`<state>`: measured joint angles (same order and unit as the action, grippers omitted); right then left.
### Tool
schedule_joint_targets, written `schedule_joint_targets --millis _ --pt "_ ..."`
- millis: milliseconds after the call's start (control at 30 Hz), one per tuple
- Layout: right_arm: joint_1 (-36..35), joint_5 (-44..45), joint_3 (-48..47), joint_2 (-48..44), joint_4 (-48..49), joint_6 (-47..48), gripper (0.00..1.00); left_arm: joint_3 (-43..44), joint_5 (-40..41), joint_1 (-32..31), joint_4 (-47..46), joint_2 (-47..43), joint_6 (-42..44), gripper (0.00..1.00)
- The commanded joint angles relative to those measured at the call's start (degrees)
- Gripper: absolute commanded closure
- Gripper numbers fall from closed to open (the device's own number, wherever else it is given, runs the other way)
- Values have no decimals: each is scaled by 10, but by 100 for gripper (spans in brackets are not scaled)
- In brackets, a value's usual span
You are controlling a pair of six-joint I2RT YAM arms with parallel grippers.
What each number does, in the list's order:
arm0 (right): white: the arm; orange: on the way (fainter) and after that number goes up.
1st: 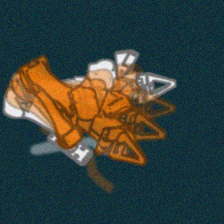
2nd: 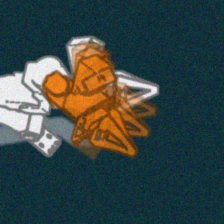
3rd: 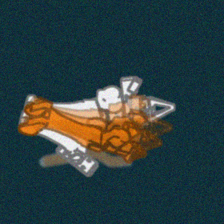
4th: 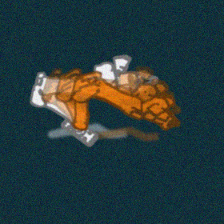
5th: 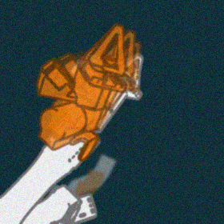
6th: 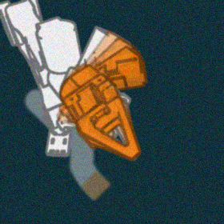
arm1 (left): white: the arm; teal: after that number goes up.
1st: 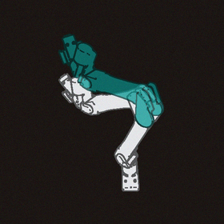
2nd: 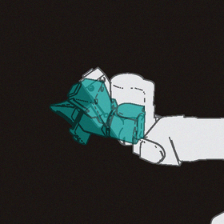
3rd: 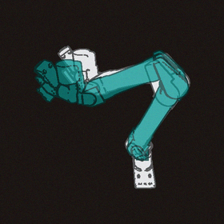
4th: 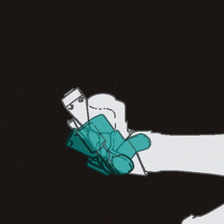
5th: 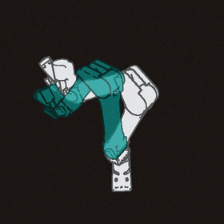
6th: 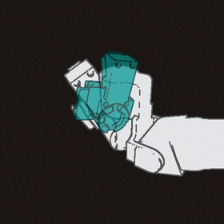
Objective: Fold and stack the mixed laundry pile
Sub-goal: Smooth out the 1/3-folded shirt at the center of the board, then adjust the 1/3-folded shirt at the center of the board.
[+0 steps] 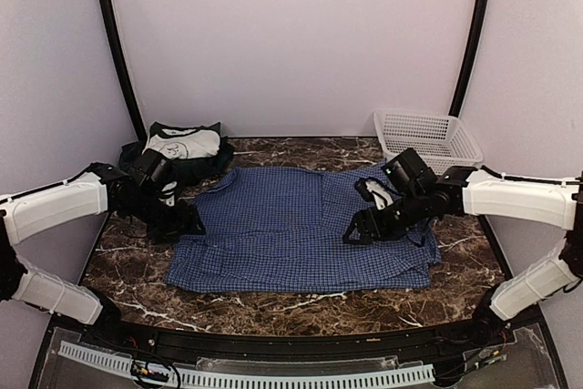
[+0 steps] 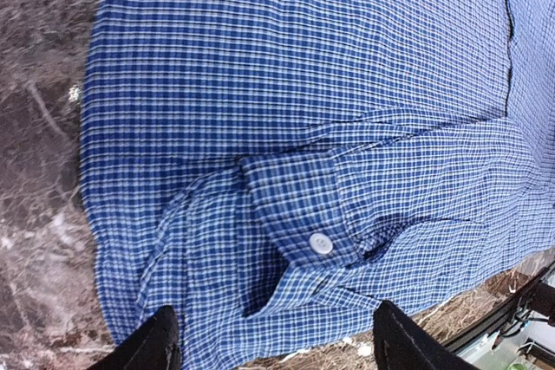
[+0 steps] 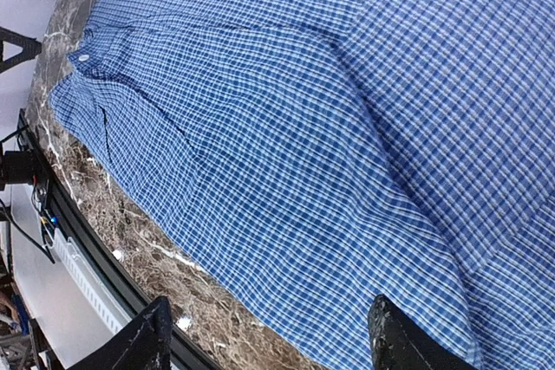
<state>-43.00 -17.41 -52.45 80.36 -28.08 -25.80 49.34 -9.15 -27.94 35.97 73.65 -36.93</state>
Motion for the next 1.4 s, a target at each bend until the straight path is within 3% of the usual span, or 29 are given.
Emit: schedule_joint_targets --millis 0,267,567,933,1200,1367 --pt "56 11 40 -46 -67 -32 25 -24 11 22 94 -37 -41 22" --pt "173 -19 104 -131 -59 -64 15 -44 10 73 106 -17 -81 22" --pt "203 -37 10 16 24 -12 16 -63 -9 74 73 18 -74 35" --pt "234 -47 -14 151 85 22 18 -88 -53 70 44 27 -73 64" --pt "249 -56 0 182 101 22 17 -95 -74 60 74 2 -96 99" --pt "253 -65 -5 193 98 14 17 -73 -55 60 150 -28 -107 100"
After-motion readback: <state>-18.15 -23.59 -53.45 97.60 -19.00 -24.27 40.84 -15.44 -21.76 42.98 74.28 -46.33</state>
